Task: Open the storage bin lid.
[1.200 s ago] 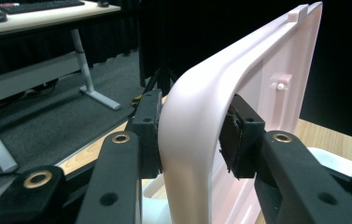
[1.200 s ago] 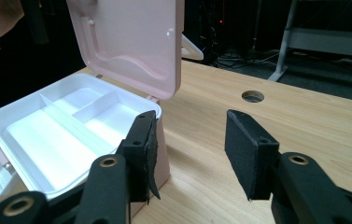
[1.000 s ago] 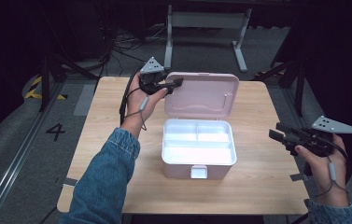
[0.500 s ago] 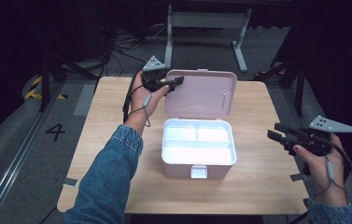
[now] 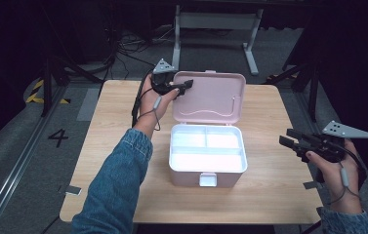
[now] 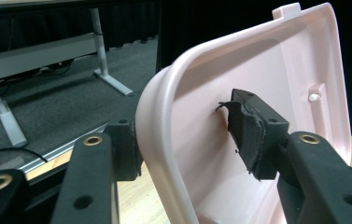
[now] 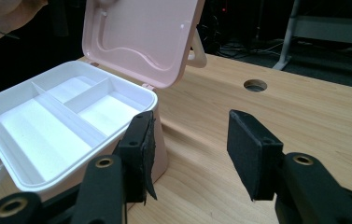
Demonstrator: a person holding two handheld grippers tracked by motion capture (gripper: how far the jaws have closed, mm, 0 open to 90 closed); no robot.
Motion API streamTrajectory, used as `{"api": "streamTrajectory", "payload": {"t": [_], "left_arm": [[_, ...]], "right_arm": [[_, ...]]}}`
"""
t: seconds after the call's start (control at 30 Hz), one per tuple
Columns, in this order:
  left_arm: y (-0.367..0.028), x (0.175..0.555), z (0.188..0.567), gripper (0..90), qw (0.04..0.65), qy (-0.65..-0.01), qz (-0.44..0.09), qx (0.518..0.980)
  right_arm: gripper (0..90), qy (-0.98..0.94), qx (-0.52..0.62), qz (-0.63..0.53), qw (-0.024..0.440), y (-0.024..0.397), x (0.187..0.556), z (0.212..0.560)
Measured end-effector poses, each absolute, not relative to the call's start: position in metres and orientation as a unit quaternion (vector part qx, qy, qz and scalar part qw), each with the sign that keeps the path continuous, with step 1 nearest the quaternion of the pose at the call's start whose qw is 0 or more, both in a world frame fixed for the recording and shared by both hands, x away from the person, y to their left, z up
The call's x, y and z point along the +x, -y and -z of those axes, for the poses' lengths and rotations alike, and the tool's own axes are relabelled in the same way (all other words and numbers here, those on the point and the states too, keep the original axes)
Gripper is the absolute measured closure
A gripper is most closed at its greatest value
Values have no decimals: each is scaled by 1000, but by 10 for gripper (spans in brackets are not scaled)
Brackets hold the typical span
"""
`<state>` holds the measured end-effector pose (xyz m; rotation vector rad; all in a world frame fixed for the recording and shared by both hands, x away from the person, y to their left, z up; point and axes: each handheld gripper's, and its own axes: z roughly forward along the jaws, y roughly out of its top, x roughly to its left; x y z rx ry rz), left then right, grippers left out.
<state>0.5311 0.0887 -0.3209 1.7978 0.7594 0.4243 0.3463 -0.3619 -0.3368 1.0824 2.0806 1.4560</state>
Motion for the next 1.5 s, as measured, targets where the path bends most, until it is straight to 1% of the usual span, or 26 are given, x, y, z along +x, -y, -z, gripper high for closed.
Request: {"api": "streamTrajectory", "payload": {"t": [0.63, 0.83, 1.5], "left_arm": [[-84, 553, 347, 383, 536, -336, -159, 758], [-85, 559, 353, 379, 535, -342, -147, 758], [-87, 570, 373, 367, 535, -363, -112, 755]], "right_arm": [[519, -741, 394, -514, 180, 366, 352, 343], [519, -740, 395, -513, 182, 368, 353, 344], [512, -745, 395, -510, 169, 368, 357, 351]]}}
